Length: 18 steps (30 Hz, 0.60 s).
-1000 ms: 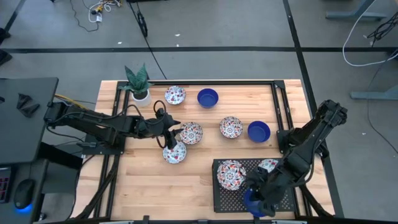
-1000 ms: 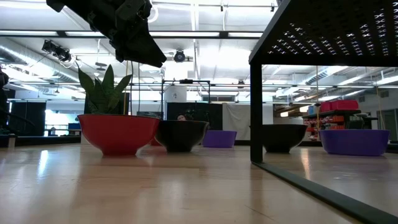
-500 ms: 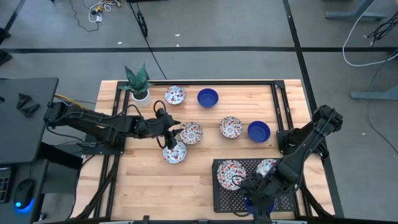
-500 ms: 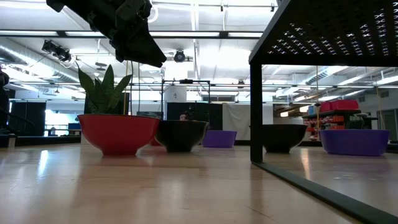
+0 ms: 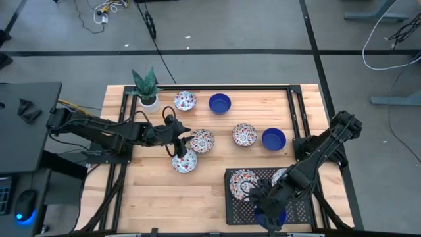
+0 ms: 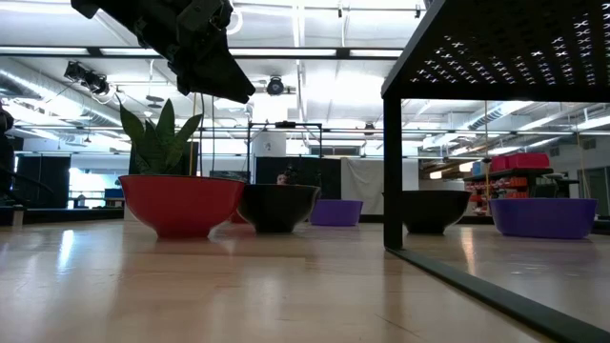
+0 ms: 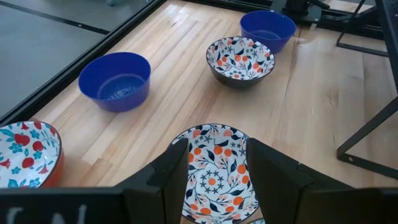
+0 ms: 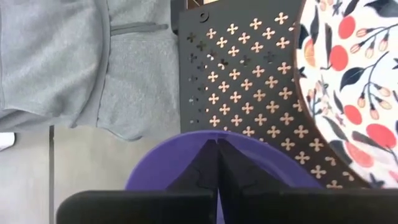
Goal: Pick & Place Mini bowls
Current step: Adjust the blue bowl on the shelf, then stack the bottom blue bowl on top of the blue bowl on the shelf
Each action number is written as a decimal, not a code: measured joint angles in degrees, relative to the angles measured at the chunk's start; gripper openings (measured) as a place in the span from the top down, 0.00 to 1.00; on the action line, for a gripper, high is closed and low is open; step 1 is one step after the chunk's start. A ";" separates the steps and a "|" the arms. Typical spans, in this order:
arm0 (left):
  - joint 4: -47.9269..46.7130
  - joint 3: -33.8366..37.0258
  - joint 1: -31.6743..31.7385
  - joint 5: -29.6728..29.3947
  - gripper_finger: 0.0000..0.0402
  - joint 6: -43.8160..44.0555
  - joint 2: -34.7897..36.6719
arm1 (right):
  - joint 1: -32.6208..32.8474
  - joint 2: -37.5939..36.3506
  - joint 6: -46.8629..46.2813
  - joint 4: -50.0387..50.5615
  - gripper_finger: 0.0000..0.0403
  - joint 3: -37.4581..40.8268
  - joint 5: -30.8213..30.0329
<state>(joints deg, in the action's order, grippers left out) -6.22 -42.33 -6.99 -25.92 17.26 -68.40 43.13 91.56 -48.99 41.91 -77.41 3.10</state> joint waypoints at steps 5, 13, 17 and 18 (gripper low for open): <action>0.00 0.00 -0.01 0.01 0.59 0.00 0.00 | 0.02 -0.21 1.96 0.44 1.00 -1.90 0.07; -0.03 0.00 0.00 0.00 0.59 0.00 0.00 | 0.23 -6.08 12.66 4.95 1.00 -5.47 -10.11; -0.03 0.00 -0.02 -0.09 0.59 -0.02 0.00 | -1.40 -10.12 21.41 3.06 1.00 -5.49 -22.61; -0.04 0.00 -0.02 -0.35 0.59 -0.05 0.00 | -2.28 -10.86 23.20 2.68 1.00 -5.49 -26.42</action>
<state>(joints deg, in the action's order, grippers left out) -6.26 -42.33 -7.01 -26.27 17.20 -68.40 40.86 80.71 -25.79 44.59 -82.89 -23.31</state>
